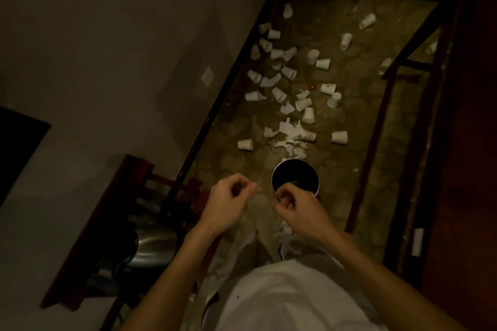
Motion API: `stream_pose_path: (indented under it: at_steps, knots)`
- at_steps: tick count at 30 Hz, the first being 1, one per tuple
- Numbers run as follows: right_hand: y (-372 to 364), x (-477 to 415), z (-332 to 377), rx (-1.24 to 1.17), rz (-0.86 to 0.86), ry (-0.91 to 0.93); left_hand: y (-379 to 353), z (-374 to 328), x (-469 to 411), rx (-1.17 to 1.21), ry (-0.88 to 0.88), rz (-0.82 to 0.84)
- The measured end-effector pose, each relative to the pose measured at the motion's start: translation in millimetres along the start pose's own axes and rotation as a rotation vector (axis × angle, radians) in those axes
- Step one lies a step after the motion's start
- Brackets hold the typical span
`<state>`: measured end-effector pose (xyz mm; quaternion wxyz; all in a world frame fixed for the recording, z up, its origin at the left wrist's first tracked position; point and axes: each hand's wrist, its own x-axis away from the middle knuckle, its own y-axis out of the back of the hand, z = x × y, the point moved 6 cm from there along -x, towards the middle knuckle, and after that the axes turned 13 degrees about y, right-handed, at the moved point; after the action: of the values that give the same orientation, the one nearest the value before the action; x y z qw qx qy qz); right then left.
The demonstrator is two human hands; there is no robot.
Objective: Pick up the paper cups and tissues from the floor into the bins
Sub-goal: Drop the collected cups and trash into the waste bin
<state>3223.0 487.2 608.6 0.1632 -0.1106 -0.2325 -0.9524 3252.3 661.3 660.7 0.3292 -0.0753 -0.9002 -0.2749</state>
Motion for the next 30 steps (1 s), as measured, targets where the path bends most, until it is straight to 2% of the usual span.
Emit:
stream_pose_path:
  at_steps: [5,13,17,21,26,30]
  knots:
    - [21,-77,-2,-0.070,-0.060,-0.061,17,-27,-84,-0.036,0.027,0.044]
    - [8,-180,-42,-0.174,-0.113,-0.292,18,-38,-244,-0.143,0.107,0.172]
    - [-15,-244,-78,-0.258,-0.194,-0.452,12,-25,-331,-0.325,0.102,0.239]
    - [-47,-303,-114,-0.402,-0.271,-0.617,15,0,-409,-0.374,0.086,0.304]
    - [-92,-381,-170,-0.474,-0.306,-0.705,19,65,-510,-0.429,0.221,0.347]
    - [-129,-446,-235,-0.461,-0.206,-0.751,3,126,-588,-0.453,0.351,0.374]
